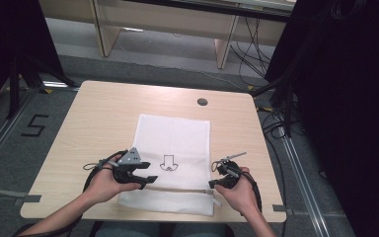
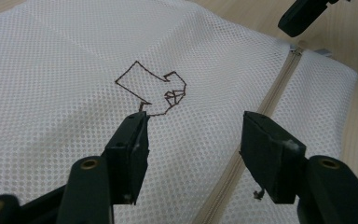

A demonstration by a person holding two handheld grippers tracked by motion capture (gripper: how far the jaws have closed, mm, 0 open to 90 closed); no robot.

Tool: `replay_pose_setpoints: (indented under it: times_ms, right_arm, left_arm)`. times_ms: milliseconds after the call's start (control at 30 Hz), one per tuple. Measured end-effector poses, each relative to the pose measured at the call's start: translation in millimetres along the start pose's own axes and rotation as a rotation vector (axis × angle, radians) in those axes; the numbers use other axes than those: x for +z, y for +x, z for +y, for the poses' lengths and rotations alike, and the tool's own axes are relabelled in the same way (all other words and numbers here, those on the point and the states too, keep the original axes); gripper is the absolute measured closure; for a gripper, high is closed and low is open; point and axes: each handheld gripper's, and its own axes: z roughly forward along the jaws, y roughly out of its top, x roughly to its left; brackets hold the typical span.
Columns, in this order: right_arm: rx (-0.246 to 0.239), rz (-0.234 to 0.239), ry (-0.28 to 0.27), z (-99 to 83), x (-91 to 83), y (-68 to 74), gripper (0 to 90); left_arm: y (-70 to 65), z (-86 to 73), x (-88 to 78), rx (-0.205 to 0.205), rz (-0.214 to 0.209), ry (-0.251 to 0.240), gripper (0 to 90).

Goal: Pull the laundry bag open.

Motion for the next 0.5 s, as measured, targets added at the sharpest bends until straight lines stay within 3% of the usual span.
replay_pose_setpoints:
  times_ms: [67, 100, 133, 200, 233, 267, 300, 500]
  right_arm:
    - [-0.009, 0.001, 0.01, 0.7, 4.8, -0.3, 90.0]
    - [0.013, 0.001, 0.043, 0.0, 9.1, 0.2, 90.0]
    - [-0.015, 0.001, 0.041, -0.2, 10.9, -2.3, 90.0]
    - [0.008, 0.006, 0.053, -1.5, 14.3, 0.0, 90.0]
    - [-0.027, 0.002, 0.046, -1.4, 15.3, -1.9, 90.0]
    - [-0.027, 0.001, 0.051, -1.5, 16.0, -1.4, 90.0]
    - [-0.025, -0.001, 0.051, -1.4, 16.6, -0.6, 90.0]
    - [-0.039, -0.004, 0.072, 0.4, 17.5, 0.6, 90.0]
  left_arm:
    - [-0.1, 0.0, 0.8, 0.003, 0.002, 0.015, 41.8]
    - [-0.9, -0.9, 2.8, -0.004, 0.002, 0.015, 41.8]
    - [-0.5, -0.6, 2.8, 0.008, 0.0, 0.018, 41.9]
    - [-1.1, -0.3, 3.2, 0.011, -0.001, 0.024, 42.0]
    - [-2.5, -0.4, 3.6, 0.003, -0.003, 0.015, 42.1]
    - [-1.7, 0.4, 2.9, 0.028, -0.003, 0.023, 42.3]
    - [-3.4, 0.4, 3.8, 0.008, -0.009, 0.017, 42.5]
    - [-12.0, 6.1, 6.6, 0.031, -0.039, 0.001, 47.4]
